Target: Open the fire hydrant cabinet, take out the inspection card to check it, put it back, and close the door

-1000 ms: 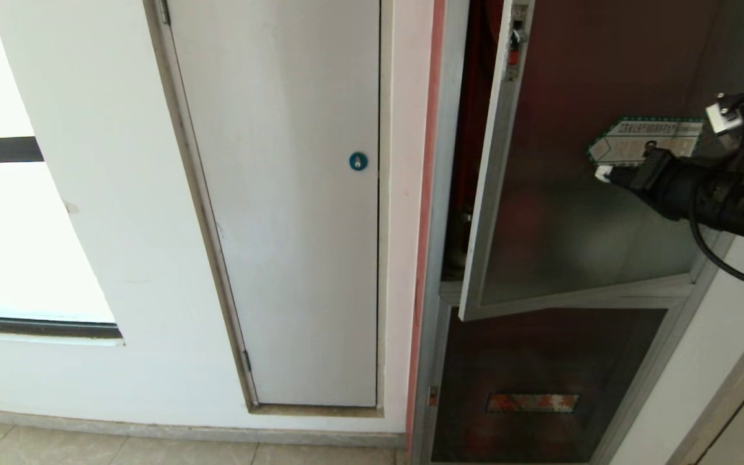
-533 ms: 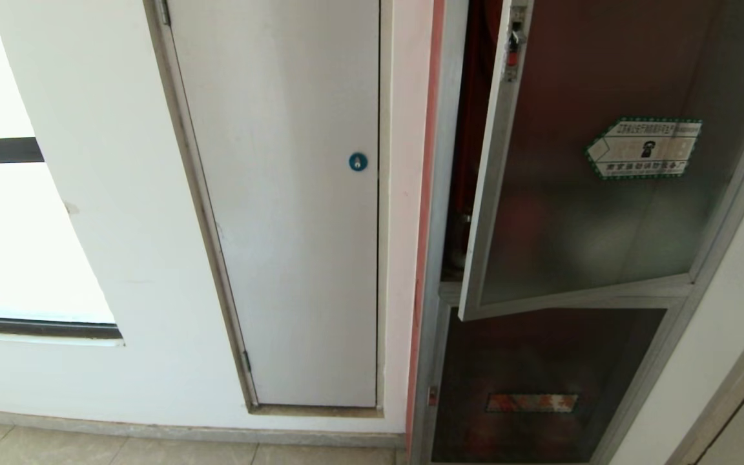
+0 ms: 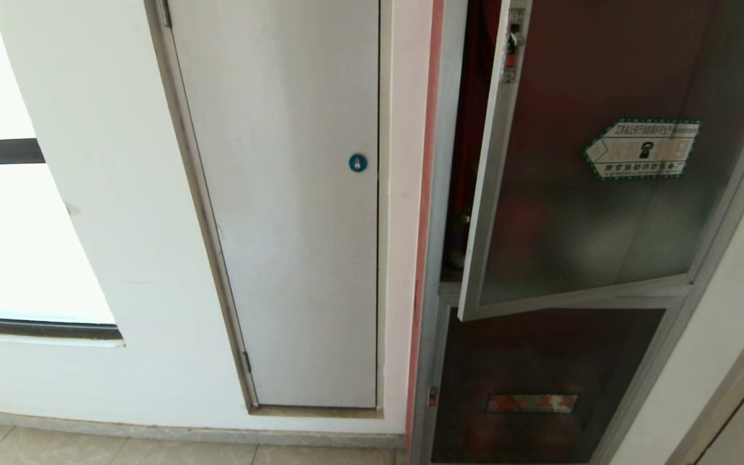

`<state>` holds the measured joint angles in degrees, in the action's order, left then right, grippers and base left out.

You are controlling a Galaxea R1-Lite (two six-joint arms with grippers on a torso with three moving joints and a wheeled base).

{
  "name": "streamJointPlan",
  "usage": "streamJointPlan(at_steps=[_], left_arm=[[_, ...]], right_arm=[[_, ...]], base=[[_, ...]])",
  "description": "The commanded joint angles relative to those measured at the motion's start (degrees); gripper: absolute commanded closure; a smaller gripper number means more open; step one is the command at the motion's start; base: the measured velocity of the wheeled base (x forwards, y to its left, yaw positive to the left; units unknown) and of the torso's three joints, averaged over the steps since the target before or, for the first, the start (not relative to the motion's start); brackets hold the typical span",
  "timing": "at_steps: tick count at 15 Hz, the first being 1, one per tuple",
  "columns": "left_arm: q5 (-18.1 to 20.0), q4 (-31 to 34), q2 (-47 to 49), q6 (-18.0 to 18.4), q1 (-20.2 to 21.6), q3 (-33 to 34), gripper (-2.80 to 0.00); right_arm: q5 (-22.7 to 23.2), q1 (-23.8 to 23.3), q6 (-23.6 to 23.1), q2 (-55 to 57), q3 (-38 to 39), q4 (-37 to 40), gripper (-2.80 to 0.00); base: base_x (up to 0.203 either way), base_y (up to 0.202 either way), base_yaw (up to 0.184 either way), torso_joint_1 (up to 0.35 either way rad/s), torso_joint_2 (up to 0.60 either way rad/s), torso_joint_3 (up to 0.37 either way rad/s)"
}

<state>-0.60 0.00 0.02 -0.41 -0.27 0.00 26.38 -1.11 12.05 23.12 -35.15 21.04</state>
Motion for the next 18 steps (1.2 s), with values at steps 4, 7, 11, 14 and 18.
streamJointPlan(at_steps=[4, 7, 11, 14, 18], left_arm=[[0.0, 0.0, 0.0, 0.0, 0.0, 0.0, 0.00], [0.0, 0.0, 0.0, 0.0, 0.0, 0.0, 0.00], [0.0, 0.0, 0.0, 0.0, 0.0, 0.0, 0.00], [0.0, 0.0, 0.1, 0.0, 0.0, 0.0, 0.00], [0.0, 0.0, 0.0, 0.0, 0.0, 0.0, 0.00]], right_arm=[[-0.1, 0.6, -2.3, -12.3, 5.1, 3.0, 0.00], [-1.8, 0.8, -5.4, -17.4, 9.4, 2.9, 0.00], [-12.0, 1.0, -8.0, -23.1, 16.4, -0.4, 0.00], [-21.2, 1.0, -10.4, -23.1, 26.5, -15.5, 0.00], [-24.0, 1.0, -15.5, -23.1, 34.4, -27.4, 0.00]], base=[[0.000, 0.000, 0.000, 0.000, 0.00, 0.000], [0.000, 0.000, 0.000, 0.000, 0.00, 0.000], [0.000, 0.000, 0.000, 0.000, 0.00, 0.000], [0.000, 0.000, 0.000, 0.000, 0.00, 0.000], [0.000, 0.000, 0.000, 0.000, 0.00, 0.000]])
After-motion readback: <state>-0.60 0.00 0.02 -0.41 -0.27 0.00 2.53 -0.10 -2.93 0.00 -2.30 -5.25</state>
